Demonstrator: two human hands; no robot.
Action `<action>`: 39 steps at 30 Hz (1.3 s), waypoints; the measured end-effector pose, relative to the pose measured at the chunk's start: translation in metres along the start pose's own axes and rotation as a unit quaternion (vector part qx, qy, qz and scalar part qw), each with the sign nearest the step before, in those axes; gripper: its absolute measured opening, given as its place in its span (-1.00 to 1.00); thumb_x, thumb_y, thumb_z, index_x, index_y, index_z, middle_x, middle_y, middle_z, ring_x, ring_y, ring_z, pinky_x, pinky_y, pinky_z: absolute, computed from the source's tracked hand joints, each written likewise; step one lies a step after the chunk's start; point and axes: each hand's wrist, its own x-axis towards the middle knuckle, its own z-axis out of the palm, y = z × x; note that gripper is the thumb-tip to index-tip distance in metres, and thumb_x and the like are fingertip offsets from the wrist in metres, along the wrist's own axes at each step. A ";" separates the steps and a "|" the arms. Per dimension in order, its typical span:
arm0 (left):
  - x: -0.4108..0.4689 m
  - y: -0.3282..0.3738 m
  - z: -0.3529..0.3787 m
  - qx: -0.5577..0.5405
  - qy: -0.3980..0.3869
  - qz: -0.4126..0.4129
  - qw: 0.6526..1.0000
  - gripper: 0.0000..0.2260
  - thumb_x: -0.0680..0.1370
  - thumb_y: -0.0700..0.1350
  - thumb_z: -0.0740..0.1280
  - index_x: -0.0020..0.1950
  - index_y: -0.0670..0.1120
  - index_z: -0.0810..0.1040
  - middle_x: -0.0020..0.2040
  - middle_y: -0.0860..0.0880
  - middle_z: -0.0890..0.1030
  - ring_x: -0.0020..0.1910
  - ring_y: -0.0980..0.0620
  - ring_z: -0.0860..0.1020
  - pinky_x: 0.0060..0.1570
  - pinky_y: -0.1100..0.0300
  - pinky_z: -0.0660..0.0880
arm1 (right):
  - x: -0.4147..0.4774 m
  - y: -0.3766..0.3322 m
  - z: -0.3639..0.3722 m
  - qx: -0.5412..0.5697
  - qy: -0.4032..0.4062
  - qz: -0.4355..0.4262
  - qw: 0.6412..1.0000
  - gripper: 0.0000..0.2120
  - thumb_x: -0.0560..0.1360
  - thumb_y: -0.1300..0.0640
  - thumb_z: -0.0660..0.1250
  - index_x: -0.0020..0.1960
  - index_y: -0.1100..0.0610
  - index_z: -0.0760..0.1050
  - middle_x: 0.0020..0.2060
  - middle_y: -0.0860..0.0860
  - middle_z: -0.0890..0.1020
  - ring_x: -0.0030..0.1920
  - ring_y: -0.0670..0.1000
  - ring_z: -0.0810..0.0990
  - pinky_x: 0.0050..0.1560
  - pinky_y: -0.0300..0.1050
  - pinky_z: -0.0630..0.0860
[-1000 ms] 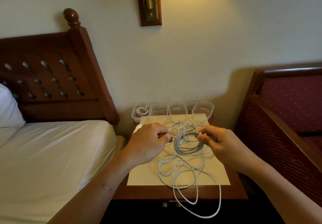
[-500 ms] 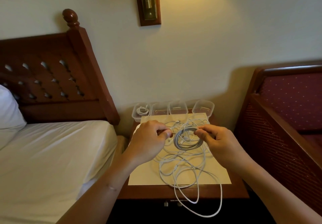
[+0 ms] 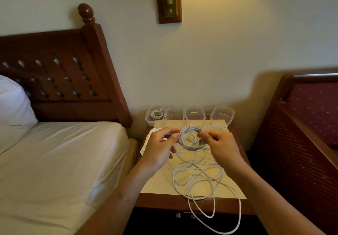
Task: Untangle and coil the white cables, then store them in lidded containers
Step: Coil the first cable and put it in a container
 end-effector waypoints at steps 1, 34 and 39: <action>0.009 -0.004 -0.005 -0.042 -0.005 -0.029 0.999 -0.78 0.70 -0.15 0.27 0.14 0.01 0.71 -0.09 -0.04 0.71 -0.26 -0.05 0.60 -0.34 0.09 0.54 | 0.010 -0.001 0.007 0.013 0.000 0.019 1.000 -0.79 0.64 0.10 0.35 0.00 0.16 0.73 -0.15 0.02 0.73 -0.09 0.00 0.65 -0.17 -0.28 0.43; 0.298 -0.220 -0.093 0.186 0.156 -0.195 0.950 -0.79 0.60 -0.24 0.23 -0.13 -0.26 0.62 -0.19 -0.29 0.64 -0.31 -0.21 0.55 -0.24 -0.19 0.61 | 0.345 0.083 0.262 -0.568 -0.124 -0.110 0.806 -0.70 0.66 -0.07 0.23 0.22 0.10 0.58 0.15 0.11 0.63 0.23 0.16 0.48 0.21 0.08 0.41; 0.297 -0.218 -0.095 0.185 0.160 -0.194 0.950 -0.78 0.66 -0.19 0.27 -0.05 -0.23 0.66 -0.16 -0.26 0.66 -0.30 -0.21 0.63 -0.34 0.03 0.62 | 0.342 0.090 0.264 -0.575 -0.126 -0.140 0.796 -0.68 0.64 0.03 0.32 0.29 0.19 0.56 0.17 0.14 0.60 0.20 0.16 0.51 0.15 0.02 0.49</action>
